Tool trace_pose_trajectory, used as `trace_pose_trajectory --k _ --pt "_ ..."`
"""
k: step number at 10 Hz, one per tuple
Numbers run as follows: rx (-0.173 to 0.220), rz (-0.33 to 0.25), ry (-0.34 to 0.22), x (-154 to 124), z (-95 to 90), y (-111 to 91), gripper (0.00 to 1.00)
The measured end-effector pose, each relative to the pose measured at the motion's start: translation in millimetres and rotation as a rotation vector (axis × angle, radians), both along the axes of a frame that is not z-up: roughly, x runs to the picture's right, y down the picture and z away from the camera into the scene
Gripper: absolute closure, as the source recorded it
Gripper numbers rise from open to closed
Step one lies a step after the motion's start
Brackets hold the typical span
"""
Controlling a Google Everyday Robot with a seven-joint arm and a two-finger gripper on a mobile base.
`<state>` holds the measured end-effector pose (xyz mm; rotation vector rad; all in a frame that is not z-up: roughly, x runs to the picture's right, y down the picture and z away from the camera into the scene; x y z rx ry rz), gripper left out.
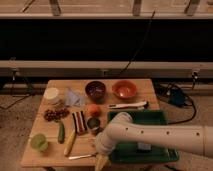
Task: Place fork in red bowl
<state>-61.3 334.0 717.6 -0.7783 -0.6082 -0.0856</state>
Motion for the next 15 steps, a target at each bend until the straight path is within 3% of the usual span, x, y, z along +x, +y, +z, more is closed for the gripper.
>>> trace_pose_trajectory --k 3,11,12,13,15 --pt "0.017 0.056 -0.022 -1.2 5.0 5.1 0.2" --pt "0.041 0.06 -0.049 -22.0 22.3 8.0 0.21" --pt "0.04 0.061 -0.048 -22.1 23.5 8.0 0.24" --pt "0.039 0.065 -0.046 -21.2 24.9 7.2 0.37" --pt "0.037 0.07 -0.048 -19.5 24.9 5.5 0.53"
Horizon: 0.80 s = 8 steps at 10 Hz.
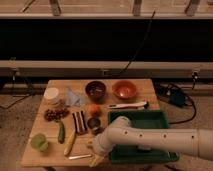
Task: Place fork in red bowl
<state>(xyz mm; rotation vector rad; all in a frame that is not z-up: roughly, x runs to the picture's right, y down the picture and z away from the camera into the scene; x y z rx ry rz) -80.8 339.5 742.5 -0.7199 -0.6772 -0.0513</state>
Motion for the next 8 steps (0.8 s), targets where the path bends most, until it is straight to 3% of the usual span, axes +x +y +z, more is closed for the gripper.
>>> trace_pose_trajectory --k 4,5,8 --pt "-0.002 0.009 -0.008 0.6 -1.1 -0.9 0.94" --pt "-0.003 0.011 -0.01 -0.2 -1.4 0.0 0.99" --pt "-0.006 0.018 -0.017 -3.7 -3.5 0.2 1.0"
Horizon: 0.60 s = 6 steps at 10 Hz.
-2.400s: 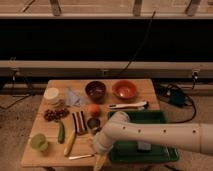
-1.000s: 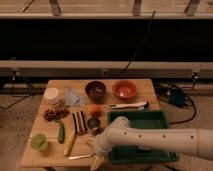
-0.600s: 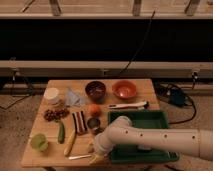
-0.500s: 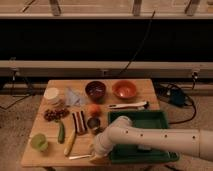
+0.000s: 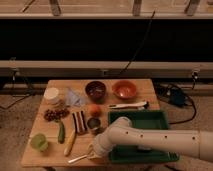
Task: Place fork in red bowl
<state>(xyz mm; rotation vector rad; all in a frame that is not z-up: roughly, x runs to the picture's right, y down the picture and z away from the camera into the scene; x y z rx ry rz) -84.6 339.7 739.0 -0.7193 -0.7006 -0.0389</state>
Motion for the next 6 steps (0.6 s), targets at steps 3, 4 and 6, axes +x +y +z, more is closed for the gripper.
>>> trace_pose_trajectory --k 3,4,6 --pt "0.013 0.012 -0.02 -4.8 -16.4 -13.8 1.0" --pt "0.024 0.013 -0.036 -8.2 -28.1 -23.9 1.0" --pt "0.042 0.011 -0.062 -14.1 -41.0 -36.1 1.0"
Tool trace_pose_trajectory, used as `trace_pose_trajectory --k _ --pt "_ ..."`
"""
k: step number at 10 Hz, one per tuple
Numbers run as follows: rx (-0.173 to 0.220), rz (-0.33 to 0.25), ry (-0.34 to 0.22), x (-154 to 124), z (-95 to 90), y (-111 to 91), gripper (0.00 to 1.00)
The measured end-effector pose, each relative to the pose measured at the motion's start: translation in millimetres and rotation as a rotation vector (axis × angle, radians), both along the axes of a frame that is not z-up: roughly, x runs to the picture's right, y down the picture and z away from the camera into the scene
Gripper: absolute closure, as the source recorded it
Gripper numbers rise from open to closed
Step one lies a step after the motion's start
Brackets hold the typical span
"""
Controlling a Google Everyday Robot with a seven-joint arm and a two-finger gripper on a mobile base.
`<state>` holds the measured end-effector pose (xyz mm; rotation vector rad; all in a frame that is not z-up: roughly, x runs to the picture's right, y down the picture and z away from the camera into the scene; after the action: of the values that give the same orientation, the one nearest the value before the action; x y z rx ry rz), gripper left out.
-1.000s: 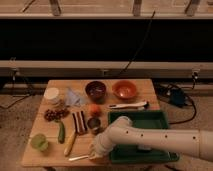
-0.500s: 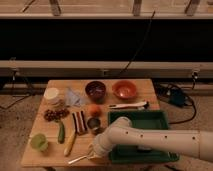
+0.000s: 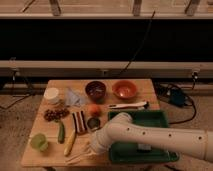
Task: Place fork in red bowl
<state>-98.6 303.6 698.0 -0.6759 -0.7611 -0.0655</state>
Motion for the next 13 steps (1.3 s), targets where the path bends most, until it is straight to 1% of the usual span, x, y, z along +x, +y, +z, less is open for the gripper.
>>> trace_pose_trajectory --k 2,4,6,8,9,10,12,13 --pt "0.027 0.01 -0.02 0.8 -13.2 -19.6 1.0" --pt "0.047 0.025 -0.015 10.1 -15.8 -32.0 1.0" --pt "0.067 0.052 -0.001 30.4 -19.9 -47.7 1.0" --pt "0.093 0.088 0.026 60.3 -26.8 -68.0 1.0" --pt "0.097 0.102 0.035 68.3 -26.9 -73.0 1.0" --pt "0.101 0.122 0.054 84.4 -25.2 -81.2 1.0" --pt "0.097 0.158 0.095 117.5 -13.1 -98.9 1.0" --pt "0.093 0.171 0.111 129.0 -6.7 -105.9 1.0"
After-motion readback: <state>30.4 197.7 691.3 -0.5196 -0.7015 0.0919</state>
